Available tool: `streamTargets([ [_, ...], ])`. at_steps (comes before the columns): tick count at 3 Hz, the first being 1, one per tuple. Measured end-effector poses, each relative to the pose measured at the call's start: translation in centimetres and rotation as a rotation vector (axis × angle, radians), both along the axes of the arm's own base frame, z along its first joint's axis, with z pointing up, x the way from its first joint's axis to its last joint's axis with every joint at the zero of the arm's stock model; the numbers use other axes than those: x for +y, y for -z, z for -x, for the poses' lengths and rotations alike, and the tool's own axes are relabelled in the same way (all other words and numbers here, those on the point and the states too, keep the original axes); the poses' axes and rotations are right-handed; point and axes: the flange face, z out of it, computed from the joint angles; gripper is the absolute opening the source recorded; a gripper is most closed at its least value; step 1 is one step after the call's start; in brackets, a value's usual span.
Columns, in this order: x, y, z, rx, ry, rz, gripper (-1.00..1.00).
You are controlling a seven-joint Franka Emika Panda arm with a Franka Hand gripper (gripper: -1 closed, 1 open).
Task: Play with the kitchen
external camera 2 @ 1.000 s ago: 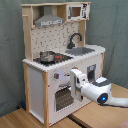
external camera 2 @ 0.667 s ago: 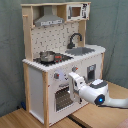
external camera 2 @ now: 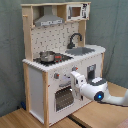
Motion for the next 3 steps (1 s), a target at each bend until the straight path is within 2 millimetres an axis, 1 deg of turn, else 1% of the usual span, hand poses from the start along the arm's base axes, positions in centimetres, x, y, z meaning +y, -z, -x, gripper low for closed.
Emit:
streamTargets([
  [1, -1.3, -0.1, 0.2, -0.032, 0.018, -0.072, 1.00],
  [2, 0.0, 0.6, -1.2, -0.031, 0.022, -0.123, 1.00],
  [3, 0.1, 0.5, -1.2, -0.036, 0.027, -0.128, 1.00],
])
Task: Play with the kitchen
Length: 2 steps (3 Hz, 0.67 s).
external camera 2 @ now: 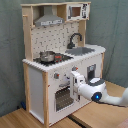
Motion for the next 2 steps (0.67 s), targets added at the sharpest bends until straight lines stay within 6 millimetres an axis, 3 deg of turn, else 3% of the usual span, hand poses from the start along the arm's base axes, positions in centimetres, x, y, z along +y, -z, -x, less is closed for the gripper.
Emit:
streamTargets([
  [1, 0.1, -0.1, 0.0, -0.002, 0.001, -0.002, -1.00],
  [2, 0.6, 0.5, 1.4, -0.015, 0.037, 0.002, -1.00],
])
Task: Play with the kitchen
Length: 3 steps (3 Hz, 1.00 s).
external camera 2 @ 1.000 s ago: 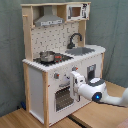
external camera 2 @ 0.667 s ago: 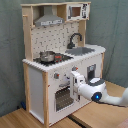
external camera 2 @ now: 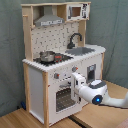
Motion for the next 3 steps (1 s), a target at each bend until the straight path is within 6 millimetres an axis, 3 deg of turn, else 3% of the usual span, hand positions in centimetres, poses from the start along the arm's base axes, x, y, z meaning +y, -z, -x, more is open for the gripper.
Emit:
streamTargets([
  [3, 3.2, 0.4, 5.6, -0.048, 0.080, 0.017, -1.00],
])
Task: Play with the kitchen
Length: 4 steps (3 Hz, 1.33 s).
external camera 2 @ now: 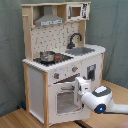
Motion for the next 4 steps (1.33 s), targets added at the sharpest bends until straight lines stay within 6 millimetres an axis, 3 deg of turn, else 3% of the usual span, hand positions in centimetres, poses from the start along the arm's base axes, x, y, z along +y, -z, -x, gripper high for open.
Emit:
streamTargets([
  [2, 2.7, 0.2, 2.6, -0.026, 0.056, 0.007, -1.00],
  [4, 3.0, 0.8, 4.0, -0.045, 0.126, 0.012, -1.00],
])
